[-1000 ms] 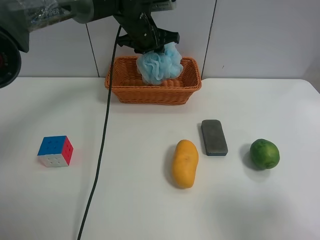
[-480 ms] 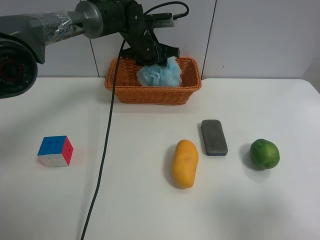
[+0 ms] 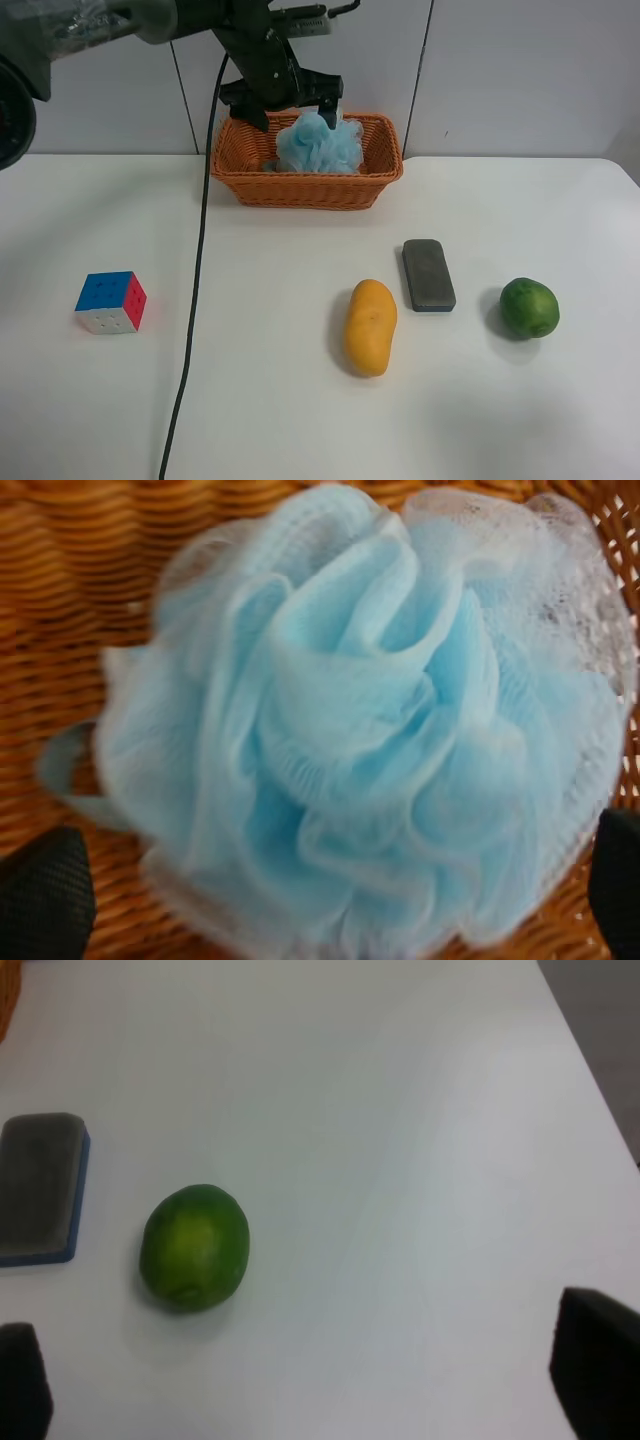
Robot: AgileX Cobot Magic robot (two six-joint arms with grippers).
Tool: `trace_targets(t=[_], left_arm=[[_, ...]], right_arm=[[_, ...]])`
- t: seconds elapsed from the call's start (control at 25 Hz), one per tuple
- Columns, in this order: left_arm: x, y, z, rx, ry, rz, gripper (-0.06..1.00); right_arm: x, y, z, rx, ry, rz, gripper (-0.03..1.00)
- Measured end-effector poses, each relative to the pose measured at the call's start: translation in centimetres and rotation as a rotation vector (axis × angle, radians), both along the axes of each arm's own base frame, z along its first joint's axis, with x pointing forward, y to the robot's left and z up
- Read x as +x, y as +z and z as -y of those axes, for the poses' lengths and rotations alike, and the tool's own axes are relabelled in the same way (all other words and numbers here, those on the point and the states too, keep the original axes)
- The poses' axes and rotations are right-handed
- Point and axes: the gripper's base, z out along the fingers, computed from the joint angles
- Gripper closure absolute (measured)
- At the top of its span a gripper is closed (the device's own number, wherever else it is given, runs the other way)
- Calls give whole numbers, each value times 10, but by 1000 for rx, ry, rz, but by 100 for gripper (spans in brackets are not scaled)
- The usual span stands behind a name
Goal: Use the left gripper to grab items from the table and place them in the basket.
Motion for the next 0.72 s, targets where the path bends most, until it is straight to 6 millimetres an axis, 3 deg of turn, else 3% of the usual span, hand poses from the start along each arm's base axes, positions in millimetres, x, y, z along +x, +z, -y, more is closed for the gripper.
trace_targets(t=[0.48, 0.72], left_arm=[[-46, 77, -31, 128, -26, -105, -5], [-69, 96, -43, 139, -41, -99, -5]], right_arm=[[0, 0, 0, 0, 0, 0, -2], [0, 0, 0, 0, 0, 0, -2]])
